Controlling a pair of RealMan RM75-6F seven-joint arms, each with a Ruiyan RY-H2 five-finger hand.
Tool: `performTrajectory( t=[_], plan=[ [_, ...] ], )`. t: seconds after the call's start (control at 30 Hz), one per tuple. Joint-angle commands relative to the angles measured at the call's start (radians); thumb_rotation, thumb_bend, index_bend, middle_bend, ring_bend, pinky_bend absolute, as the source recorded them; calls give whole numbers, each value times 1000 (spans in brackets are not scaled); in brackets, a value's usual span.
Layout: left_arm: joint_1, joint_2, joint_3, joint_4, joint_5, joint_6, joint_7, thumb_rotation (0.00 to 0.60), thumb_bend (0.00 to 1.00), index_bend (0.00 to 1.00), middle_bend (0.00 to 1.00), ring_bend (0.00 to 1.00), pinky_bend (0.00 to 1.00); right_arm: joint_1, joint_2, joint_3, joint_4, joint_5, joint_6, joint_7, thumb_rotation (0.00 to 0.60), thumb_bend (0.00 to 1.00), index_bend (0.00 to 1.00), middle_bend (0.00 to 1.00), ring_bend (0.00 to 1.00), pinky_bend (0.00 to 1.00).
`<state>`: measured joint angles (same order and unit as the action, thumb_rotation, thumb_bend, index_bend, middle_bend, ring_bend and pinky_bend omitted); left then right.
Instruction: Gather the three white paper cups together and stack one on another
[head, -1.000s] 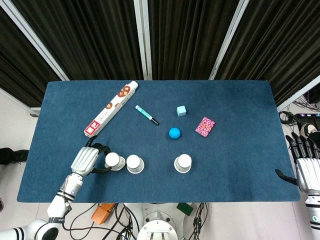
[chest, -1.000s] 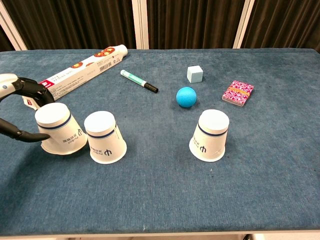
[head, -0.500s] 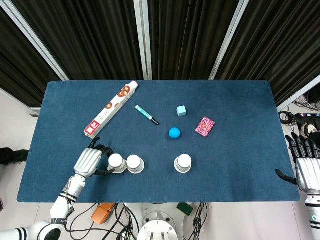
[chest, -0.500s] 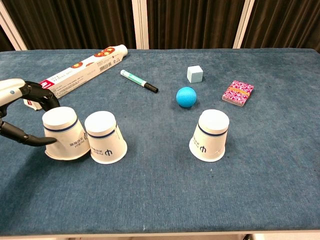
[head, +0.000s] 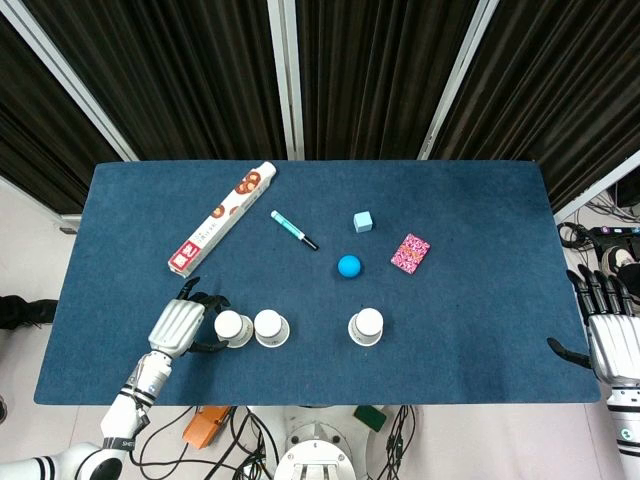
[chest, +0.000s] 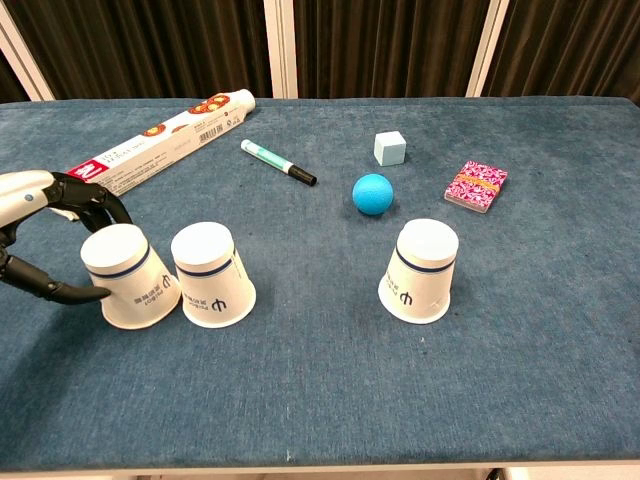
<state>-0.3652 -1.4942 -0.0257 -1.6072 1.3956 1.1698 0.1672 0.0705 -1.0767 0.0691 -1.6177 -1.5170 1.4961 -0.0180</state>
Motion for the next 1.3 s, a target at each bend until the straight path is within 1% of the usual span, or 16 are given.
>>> performTrajectory(
  t=[0.03, 0.1, 0.13, 0.2, 0.23, 0.3, 0.37, 0.47, 0.53, 0.6, 0.73, 0.87, 1.07, 1.3],
  plan=[
    [3, 6, 5, -3, -2, 0, 4, 553, 142, 310, 397, 310, 52, 7, -2, -1, -1, -4, -10, -3, 600, 227, 0, 74, 0, 42],
    [6, 14, 10, -10, -6, 0, 13, 552, 135, 301, 388, 308, 52, 16, -3, -2, -5, -8, -21, -7, 600, 227, 0, 74, 0, 42],
    [7, 19, 13, -14, -10, -2, 19, 553, 128, 283, 367, 299, 52, 21, -5, -3, -6, -11, -29, -9, 600, 227, 0, 74, 0, 42],
    [11, 35, 19, -28, -18, -5, 33, 554, 116, 241, 313, 266, 52, 40, -6, -10, -17, -23, -62, -8, 600, 227, 0, 74, 0, 42],
    [14, 43, 20, -34, -19, 0, 38, 555, 111, 210, 270, 236, 52, 52, -5, -15, -25, -32, -83, -2, 600, 227, 0, 74, 0, 42],
    [28, 62, 22, -48, -14, 29, 45, 555, 106, 179, 222, 199, 52, 88, 1, -27, -49, -60, -141, 17, 600, 227, 0, 74, 0, 42],
    [45, 84, 21, -60, -5, 63, 39, 555, 103, 175, 207, 185, 52, 127, 4, -34, -74, -90, -193, 32, 600, 227, 0, 74, 0, 42],
    [75, 125, 16, -78, 7, 124, 16, 555, 101, 175, 206, 184, 52, 208, 9, -44, -123, -139, -300, 70, 600, 228, 0, 74, 0, 42],
    [98, 156, 13, -89, 13, 164, -2, 555, 101, 175, 206, 183, 52, 278, -1, -39, -156, -163, -388, 84, 600, 229, 0, 74, 0, 42],
    [111, 175, 9, -94, 10, 184, -20, 556, 99, 175, 206, 182, 52, 329, -20, -30, -172, -163, -454, 78, 600, 229, 0, 80, 0, 45],
    [128, 202, 2, -88, -11, 189, -60, 554, 91, 175, 206, 181, 52, 418, -80, -8, -181, -130, -577, 18, 600, 249, 22, 113, 0, 51],
    [142, 211, 6, -71, -20, 189, -77, 553, 89, 175, 206, 178, 52, 485, -158, 16, -156, -47, -676, -58, 600, 300, 53, 127, 0, 53],
    [155, 214, 8, -55, -21, 186, -101, 555, 87, 175, 206, 176, 52, 542, -243, 47, -104, 47, -720, -122, 600, 368, 122, 167, 20, 70],
    [158, 217, 2, -49, -23, 180, -110, 555, 87, 175, 206, 175, 52, 584, -275, 47, -77, 100, -748, -160, 600, 436, 221, 194, 69, 86]
  ],
)
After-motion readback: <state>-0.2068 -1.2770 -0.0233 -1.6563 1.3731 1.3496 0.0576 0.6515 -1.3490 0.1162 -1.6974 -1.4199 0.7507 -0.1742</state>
